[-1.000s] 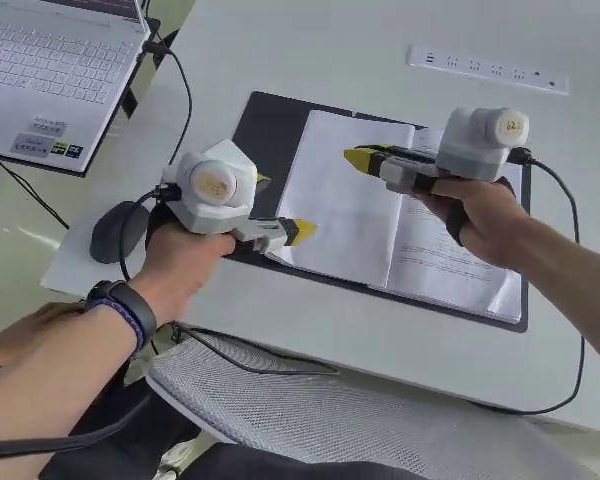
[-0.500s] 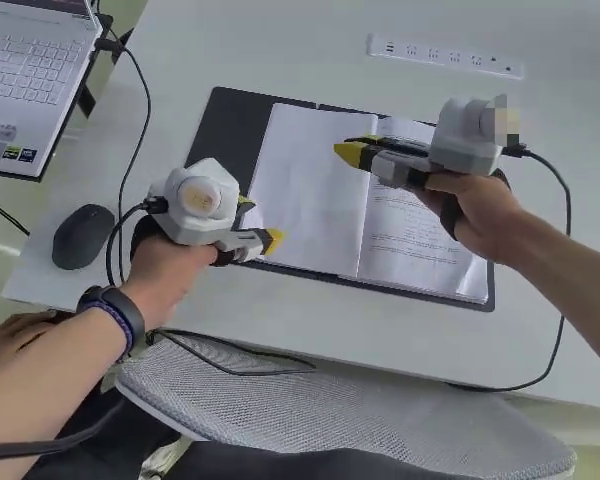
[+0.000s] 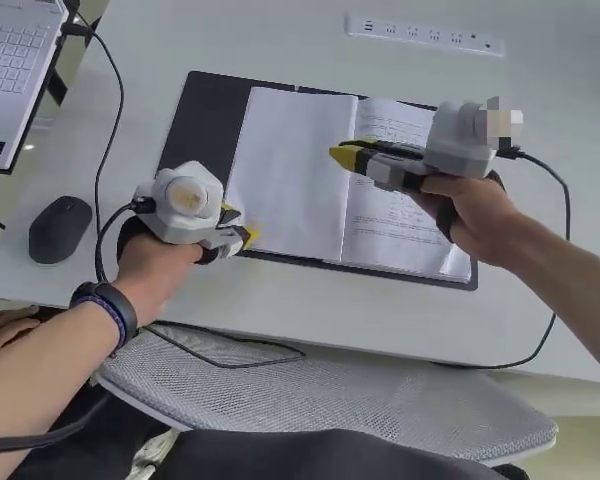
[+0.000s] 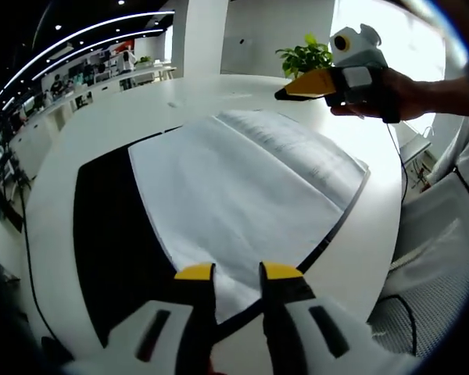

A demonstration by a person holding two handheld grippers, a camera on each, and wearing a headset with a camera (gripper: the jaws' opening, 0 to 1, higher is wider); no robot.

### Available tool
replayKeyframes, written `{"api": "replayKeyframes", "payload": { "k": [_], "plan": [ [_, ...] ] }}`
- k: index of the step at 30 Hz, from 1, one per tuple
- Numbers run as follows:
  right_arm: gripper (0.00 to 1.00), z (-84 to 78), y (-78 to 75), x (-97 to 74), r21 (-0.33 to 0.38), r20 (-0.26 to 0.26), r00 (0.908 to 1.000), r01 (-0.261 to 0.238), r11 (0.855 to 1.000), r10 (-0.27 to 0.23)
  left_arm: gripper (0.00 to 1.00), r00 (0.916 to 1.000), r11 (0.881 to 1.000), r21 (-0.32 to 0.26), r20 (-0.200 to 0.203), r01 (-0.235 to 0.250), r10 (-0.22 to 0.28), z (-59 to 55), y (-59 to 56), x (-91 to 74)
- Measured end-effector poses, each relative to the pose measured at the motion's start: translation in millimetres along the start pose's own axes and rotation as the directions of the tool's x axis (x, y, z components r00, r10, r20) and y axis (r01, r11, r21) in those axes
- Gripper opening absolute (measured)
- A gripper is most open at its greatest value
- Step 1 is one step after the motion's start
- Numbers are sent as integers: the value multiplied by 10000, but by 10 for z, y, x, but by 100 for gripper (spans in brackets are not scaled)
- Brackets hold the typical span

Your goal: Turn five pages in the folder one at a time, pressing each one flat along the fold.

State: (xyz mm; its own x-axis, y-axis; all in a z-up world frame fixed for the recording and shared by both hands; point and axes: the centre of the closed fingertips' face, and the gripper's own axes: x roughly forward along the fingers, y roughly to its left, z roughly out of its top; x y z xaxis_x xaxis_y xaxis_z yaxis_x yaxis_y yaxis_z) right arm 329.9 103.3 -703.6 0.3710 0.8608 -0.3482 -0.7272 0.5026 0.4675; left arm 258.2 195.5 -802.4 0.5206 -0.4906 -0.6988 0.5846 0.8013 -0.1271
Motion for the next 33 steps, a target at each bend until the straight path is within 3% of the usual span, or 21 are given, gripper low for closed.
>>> {"api": "replayKeyframes", "payload": {
  "k": [3, 9, 18, 33],
  "plan": [
    [13, -55, -19, 8, 42, -74, 10000, 12, 10000, -12, 13, 9995, 9994, 206, -170, -268, 271, -64, 40, 12],
    [13, -160, -39, 35, 166, -222, 9997, -27, 9999, 31, 6, 9983, 9977, 379, -157, -560, 566, -67, 98, 21],
    [12, -275, -142, 107, 442, -420, 9991, 28, 9990, -10, 2, 9965, 9959, 384, -136, -816, 822, -70, 138, 16],
    [7, -316, -403, 226, 658, -570, 9983, 170, 9977, -133, 0, 9953, 9950, 288, -158, -953, 958, -67, 170, 7]
  ]
}}
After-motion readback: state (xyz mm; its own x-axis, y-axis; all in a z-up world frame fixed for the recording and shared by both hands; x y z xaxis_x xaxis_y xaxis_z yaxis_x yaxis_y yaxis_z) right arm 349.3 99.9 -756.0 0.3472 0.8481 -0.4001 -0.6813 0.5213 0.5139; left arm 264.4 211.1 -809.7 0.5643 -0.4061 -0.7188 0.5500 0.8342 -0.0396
